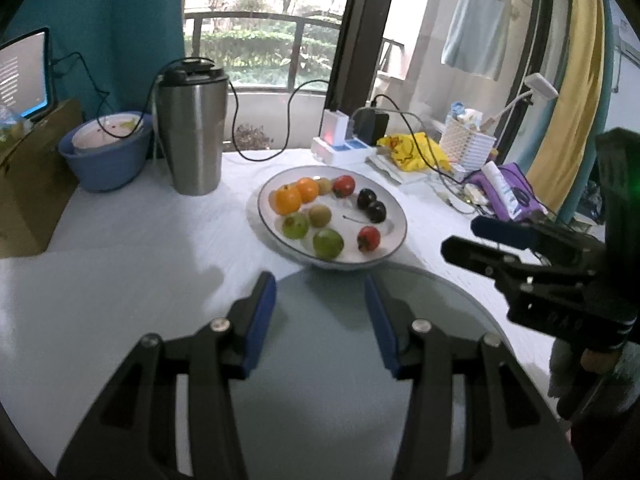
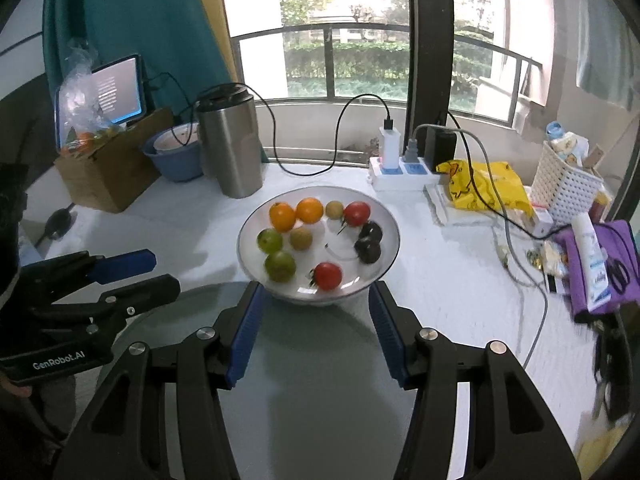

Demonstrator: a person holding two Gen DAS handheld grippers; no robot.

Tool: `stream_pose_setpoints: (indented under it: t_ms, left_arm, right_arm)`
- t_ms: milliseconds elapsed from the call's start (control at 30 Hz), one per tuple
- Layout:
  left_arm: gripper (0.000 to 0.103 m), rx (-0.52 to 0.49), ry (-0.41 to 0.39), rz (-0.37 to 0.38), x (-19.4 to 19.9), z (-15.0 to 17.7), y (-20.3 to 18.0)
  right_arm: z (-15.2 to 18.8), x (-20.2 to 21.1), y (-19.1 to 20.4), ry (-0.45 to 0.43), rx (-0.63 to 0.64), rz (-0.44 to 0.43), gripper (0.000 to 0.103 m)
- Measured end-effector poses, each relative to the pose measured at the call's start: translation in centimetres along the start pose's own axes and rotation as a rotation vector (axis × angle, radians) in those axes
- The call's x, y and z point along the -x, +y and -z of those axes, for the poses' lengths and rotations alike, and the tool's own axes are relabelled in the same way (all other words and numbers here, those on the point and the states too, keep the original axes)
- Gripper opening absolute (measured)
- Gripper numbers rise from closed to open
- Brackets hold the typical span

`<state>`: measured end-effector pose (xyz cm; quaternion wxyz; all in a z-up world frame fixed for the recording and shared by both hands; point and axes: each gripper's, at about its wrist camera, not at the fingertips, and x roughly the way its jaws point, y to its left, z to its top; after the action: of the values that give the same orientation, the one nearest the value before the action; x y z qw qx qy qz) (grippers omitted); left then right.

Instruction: Organize fruits

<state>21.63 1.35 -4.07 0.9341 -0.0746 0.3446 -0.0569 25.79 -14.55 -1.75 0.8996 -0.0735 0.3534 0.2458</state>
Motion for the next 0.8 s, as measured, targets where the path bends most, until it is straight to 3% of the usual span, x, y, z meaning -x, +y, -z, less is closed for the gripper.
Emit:
stream_pose_setpoints:
  t_ms: [667, 733, 800]
  left_arm:
    - [0.048, 0.016, -0.101, -0.034, 9.0, 3.4, -2.5]
    - [0.053, 0.02, -0.119, -0.042, 9.9, 3.5, -2.7]
    - [0.081, 0.035, -0.144, -0.032, 10.9, 3.6, -2.8]
  right_arm:
    - [3.6, 7.1, 3.4, -0.083, 0.018, -0.026, 0.057]
    - [3.8, 8.2, 3.5, -0.101, 0.019, -0.026, 0.058]
    - [3.8, 9.5, 3.5, -0.124, 0.022, -0.02, 0.062]
